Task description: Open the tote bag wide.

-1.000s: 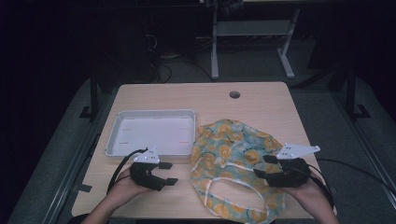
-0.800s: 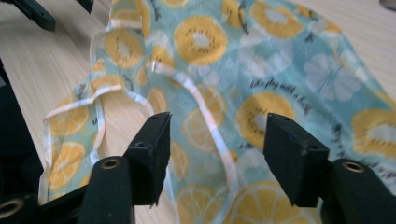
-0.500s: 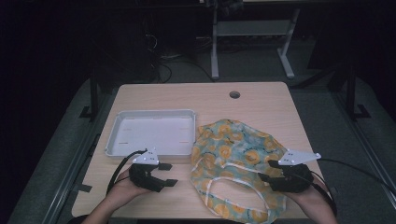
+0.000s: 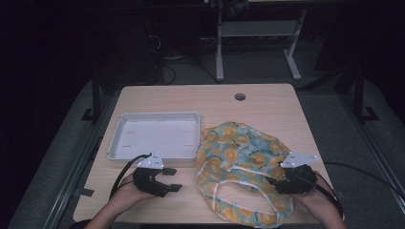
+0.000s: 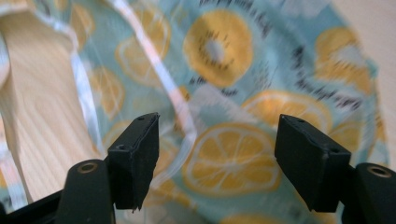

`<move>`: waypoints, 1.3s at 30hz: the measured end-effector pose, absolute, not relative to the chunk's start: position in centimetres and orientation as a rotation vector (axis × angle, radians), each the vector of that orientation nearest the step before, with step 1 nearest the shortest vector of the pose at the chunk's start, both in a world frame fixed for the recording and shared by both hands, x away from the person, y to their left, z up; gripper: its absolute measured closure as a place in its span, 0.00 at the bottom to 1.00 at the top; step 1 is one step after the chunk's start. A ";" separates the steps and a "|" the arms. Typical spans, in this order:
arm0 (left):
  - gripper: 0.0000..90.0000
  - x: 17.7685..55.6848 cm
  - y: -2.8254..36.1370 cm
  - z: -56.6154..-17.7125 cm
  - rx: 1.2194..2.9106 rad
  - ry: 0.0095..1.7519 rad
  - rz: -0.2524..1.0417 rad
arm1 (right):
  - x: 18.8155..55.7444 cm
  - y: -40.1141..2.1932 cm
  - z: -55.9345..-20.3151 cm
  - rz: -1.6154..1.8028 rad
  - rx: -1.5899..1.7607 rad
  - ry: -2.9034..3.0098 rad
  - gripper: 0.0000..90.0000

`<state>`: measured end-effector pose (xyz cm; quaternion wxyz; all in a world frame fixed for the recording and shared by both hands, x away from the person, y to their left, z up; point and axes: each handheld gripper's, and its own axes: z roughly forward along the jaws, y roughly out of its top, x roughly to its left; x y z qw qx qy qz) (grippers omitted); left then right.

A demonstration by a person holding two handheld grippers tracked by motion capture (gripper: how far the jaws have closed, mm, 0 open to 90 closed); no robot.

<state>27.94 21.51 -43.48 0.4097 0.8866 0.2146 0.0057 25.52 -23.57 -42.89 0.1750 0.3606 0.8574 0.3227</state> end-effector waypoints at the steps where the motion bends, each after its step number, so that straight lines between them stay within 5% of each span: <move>1: 0.40 27.9 21.5 -43.5 2.234 0.541 0.012 | 25.7 -23.6 -42.9 0.923 1.010 2.436 0.33; 7: 0.40 27.9 21.5 -43.5 2.232 0.545 0.008 | 26.4 -23.2 -45.0 0.835 1.031 2.537 0.38; 16: 0.40 27.9 21.6 -43.4 2.221 0.550 -0.001 | 26.9 -23.8 -45.7 0.853 1.127 2.570 0.84; 25: 0.40 27.5 20.8 -42.2 2.192 0.517 0.020 | 26.4 -24.3 -44.3 0.936 1.150 2.553 0.98; 39: 0.31 30.0 16.4 -38.5 2.143 0.437 0.103 | 26.2 -24.8 -43.3 1.032 1.152 2.520 0.98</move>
